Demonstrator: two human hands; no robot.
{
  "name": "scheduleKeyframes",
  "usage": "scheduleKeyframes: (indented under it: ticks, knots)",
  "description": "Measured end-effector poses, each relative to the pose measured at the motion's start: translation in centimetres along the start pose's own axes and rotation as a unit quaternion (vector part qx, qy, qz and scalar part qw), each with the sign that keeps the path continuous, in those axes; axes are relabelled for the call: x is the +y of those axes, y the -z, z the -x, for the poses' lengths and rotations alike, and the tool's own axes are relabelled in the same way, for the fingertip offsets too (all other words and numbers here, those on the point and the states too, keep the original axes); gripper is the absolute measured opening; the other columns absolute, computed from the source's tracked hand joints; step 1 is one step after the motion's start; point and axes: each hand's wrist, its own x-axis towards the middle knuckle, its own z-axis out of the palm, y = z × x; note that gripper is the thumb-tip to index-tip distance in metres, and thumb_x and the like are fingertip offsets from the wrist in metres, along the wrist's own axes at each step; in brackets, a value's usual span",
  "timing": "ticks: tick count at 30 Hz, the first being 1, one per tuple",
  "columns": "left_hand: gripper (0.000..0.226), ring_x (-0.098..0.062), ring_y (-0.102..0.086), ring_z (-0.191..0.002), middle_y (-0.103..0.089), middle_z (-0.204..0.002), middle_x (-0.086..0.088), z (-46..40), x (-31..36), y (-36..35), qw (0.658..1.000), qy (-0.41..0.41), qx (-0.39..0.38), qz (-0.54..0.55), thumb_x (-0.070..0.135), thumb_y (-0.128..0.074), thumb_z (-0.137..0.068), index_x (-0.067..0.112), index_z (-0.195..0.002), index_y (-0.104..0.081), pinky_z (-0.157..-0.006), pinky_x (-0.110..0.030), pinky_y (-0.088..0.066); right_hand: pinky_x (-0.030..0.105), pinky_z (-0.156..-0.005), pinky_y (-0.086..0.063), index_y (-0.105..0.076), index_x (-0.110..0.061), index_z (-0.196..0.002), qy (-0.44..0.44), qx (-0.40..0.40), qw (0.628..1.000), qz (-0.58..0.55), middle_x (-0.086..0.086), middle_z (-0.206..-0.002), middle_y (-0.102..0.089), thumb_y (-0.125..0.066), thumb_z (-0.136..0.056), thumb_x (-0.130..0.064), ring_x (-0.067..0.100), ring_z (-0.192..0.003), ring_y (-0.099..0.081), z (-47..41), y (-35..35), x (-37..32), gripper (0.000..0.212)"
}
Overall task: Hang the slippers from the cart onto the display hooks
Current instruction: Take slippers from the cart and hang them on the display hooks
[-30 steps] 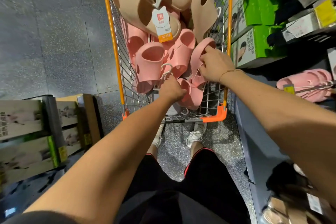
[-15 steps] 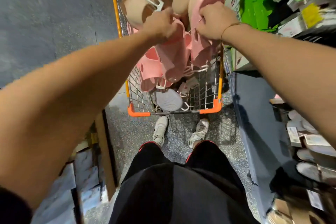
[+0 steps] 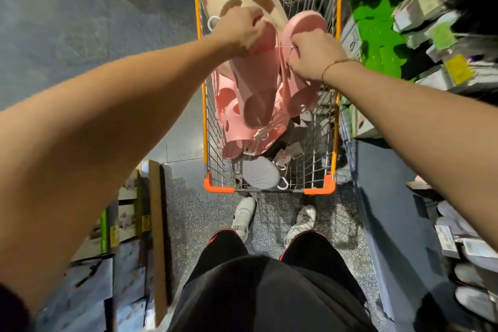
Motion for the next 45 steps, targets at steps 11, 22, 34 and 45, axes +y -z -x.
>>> scheduleKeyframes:
  ticks: [11, 22, 34, 45]
  knots:
    - [0.047, -0.036, -0.059, -0.106, -0.062, -0.119, -0.015, -0.3, 2.5, 6.4, 0.989, -0.061, -0.08, -0.11, 0.042, -0.034, -0.084, 0.034, -0.123, -0.06, -0.093, -0.044, -0.05, 0.036, -0.066, -0.038, -0.048, -0.019, -0.078, 0.011, 0.078, 0.997, -0.019, 0.009, -0.083, -0.055, -0.049, -0.095, -0.026, 0.039, -0.089, -0.062, -0.5, 4.9, -1.2, 0.019]
    - [0.027, -0.044, -0.062, -0.089, -0.066, -0.099, -0.02, -0.4, 10.6, 12.9, 0.956, -0.191, 0.093, -0.202, 0.017, -0.044, -0.087, 0.017, -0.109, -0.059, -0.068, -0.042, -0.043, 0.043, -0.083, -0.049, -0.063, -0.015, -0.107, -0.02, 0.179, 0.984, 0.019, 0.021, -0.114, -0.062, -0.056, -0.092, -0.028, 0.044, -0.106, -0.059, 0.9, 14.4, -2.1, 0.021]
    - [0.047, -0.034, -0.062, -0.096, -0.068, -0.106, -0.017, 0.0, 15.9, 17.4, 0.909, -0.325, 0.155, -0.213, 0.053, -0.043, -0.101, 0.015, -0.119, -0.064, -0.075, -0.038, -0.04, 0.041, -0.077, -0.051, -0.067, -0.018, -0.095, -0.051, 0.298, 0.952, -0.04, 0.017, -0.101, -0.067, -0.053, -0.085, -0.023, 0.042, -0.097, -0.061, 4.7, 20.1, -1.0, 0.018]
    - [0.054, -0.016, -0.044, -0.063, -0.049, -0.064, -0.004, -1.2, 16.6, 17.9, 0.96, -0.274, 0.05, -0.029, 0.059, -0.058, -0.088, 0.014, -0.06, -0.051, -0.058, -0.03, -0.034, 0.043, -0.075, -0.051, -0.064, -0.01, -0.094, -0.005, 0.324, 0.945, -0.039, 0.015, -0.095, -0.065, -0.055, -0.086, -0.02, 0.038, -0.091, -0.059, 6.4, 19.8, 0.1, 0.016]
